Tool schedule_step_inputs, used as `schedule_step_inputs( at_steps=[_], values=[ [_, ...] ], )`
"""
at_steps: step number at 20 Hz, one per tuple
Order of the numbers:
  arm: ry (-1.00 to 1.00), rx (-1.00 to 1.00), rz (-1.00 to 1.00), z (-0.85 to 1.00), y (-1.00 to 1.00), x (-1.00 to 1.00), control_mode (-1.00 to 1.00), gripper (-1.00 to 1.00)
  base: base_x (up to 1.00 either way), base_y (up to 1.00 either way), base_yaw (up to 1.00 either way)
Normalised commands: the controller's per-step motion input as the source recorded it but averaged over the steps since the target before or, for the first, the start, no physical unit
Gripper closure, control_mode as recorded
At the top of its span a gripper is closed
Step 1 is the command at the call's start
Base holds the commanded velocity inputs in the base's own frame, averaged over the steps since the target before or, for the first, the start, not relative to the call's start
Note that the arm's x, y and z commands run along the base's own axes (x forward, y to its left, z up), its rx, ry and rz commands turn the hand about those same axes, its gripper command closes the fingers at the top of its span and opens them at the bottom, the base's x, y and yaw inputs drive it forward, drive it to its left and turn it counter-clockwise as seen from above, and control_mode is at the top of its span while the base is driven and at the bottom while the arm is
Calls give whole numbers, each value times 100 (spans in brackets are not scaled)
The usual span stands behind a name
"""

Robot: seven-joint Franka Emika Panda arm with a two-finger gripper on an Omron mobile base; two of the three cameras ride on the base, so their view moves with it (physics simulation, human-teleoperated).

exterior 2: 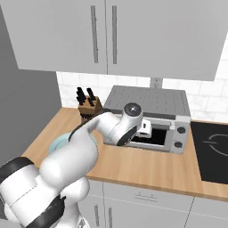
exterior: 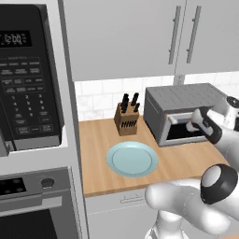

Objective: Pick up the kebab skewer and baguette bread, and place them inside the toaster oven. Close the toaster oven door and start by setting the timer.

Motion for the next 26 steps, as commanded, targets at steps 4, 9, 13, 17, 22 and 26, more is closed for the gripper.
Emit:
schedule_step_inputs(
  at_steps=[4,9,13,17,22,26],
  values=[
    [12,-9,0,0,0,32,-100,-100,0,0,0],
    [11,-9,0,0,0,13,-100,-100,0,0,0],
    [6,-7,0,0,0,0,-100,-100,0,0,0],
    [6,-5,0,0,0,28,-100,-100,0,0,0],
    [6,-3,0,0,1,56,-100,-100,0,0,0],
    [3,0,0,0,1,59,-100,-100,0,0,0]
  ],
)
